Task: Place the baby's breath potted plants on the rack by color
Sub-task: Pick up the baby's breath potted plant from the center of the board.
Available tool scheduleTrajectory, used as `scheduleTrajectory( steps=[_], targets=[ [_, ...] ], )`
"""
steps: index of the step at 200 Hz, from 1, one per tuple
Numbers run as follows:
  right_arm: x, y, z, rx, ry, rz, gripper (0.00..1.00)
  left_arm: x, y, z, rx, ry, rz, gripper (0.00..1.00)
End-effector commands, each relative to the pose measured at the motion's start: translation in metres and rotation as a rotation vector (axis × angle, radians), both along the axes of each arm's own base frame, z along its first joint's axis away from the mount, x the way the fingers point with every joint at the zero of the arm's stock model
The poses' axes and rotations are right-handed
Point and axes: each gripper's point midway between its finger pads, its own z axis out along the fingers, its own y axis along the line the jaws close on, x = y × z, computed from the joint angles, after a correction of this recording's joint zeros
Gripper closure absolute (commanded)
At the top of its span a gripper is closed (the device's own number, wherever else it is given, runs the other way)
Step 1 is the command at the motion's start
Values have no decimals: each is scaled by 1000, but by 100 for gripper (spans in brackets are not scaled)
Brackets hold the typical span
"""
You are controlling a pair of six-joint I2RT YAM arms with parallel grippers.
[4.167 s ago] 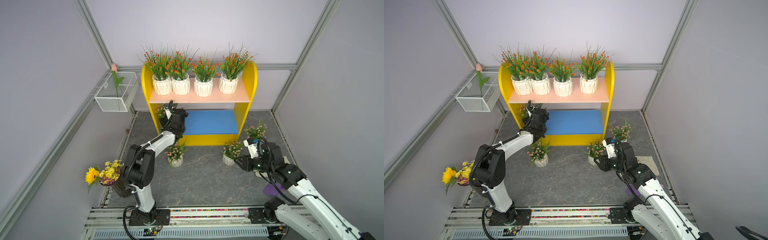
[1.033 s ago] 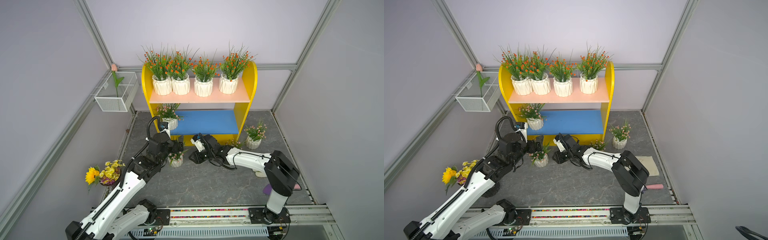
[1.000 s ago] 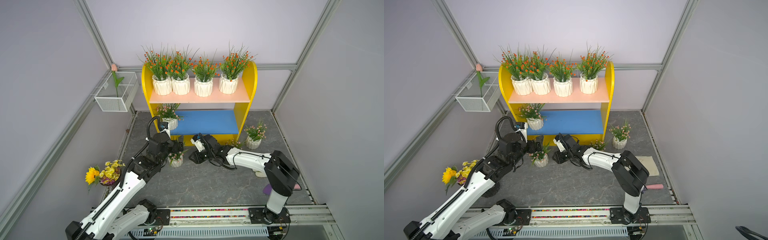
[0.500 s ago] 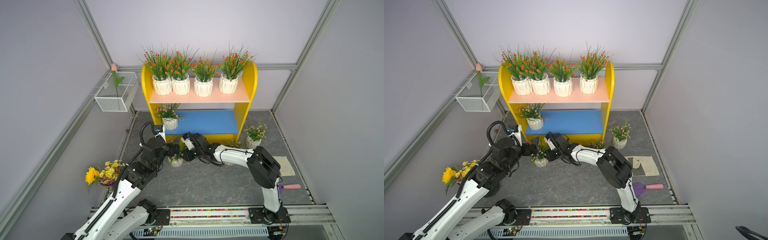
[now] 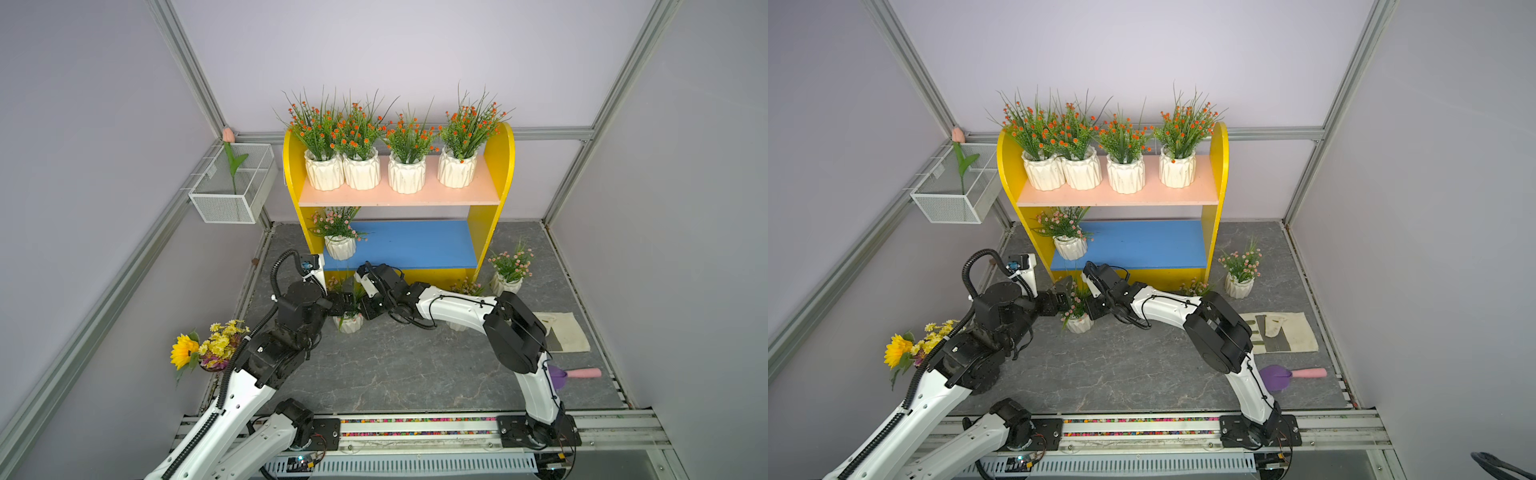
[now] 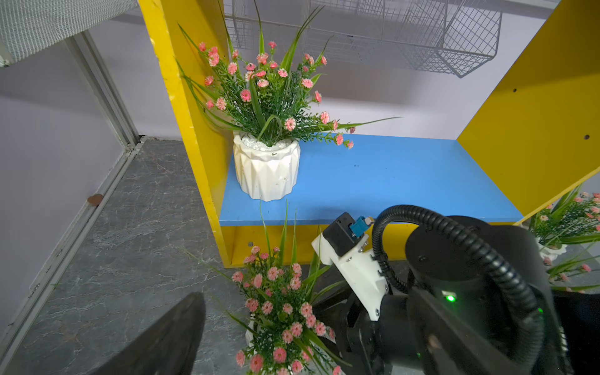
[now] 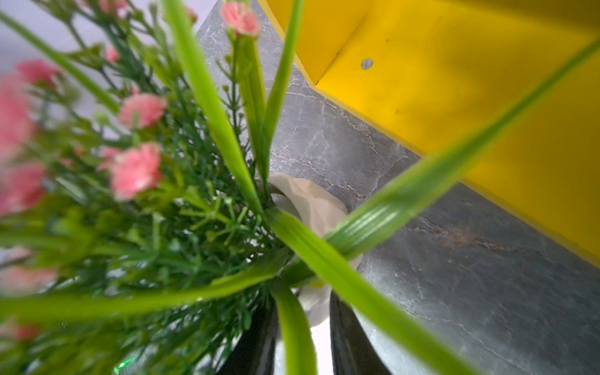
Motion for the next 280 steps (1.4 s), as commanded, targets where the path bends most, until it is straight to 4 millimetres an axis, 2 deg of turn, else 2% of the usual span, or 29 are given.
scheduleTrajectory(
  steps=[1,64,101,176,226,280],
  targets=[
    [1,-9,-22,-99,10,-28,70,-7,7,-5,7,8,17,0],
    [6,-9,-35,-190,33,-45,75,-11,10,-4,-1,2,18,0],
    [8,-15,-41,-250,29,-53,79,-12,11,-3,-5,-3,18,0],
    [14,-47,-45,-358,5,-68,88,-12,8,-3,-19,-5,5,0],
    [13,-81,-38,-371,0,-102,90,-10,3,-2,-34,-11,-10,0],
    [8,-105,-29,-380,-3,-123,90,-8,-1,-2,-29,-8,-27,0]
  ],
)
